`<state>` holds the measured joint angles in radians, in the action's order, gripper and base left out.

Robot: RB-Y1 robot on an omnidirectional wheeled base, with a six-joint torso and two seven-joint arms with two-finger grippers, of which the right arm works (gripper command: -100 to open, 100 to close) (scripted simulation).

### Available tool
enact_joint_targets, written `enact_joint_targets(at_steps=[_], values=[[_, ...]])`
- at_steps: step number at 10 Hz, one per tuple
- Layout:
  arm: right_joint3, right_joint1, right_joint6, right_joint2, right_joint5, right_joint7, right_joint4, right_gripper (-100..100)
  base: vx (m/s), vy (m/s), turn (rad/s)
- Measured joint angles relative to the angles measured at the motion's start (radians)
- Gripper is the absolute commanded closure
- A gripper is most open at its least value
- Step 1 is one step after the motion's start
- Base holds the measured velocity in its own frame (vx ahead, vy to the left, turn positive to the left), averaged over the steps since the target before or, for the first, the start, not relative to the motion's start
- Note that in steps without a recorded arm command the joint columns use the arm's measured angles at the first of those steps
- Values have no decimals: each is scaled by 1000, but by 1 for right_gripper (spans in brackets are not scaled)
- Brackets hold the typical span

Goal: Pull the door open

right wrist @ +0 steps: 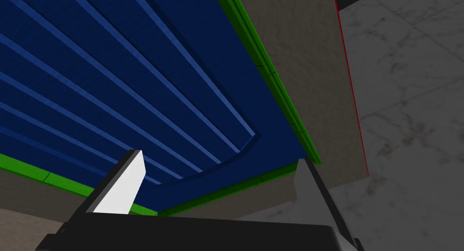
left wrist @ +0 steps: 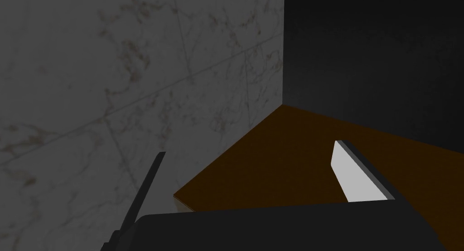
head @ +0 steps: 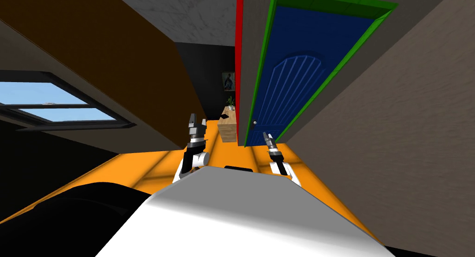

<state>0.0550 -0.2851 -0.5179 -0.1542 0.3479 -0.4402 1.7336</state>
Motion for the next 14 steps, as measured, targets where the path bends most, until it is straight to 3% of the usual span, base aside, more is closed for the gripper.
enact_joint_targets(at_steps=[7,14], values=[[-2,59,21,-38,95,-130,-147,-100,103,2,-13],[-4,110,46,-71,173,-234,-265,-100,103,6,-10]])
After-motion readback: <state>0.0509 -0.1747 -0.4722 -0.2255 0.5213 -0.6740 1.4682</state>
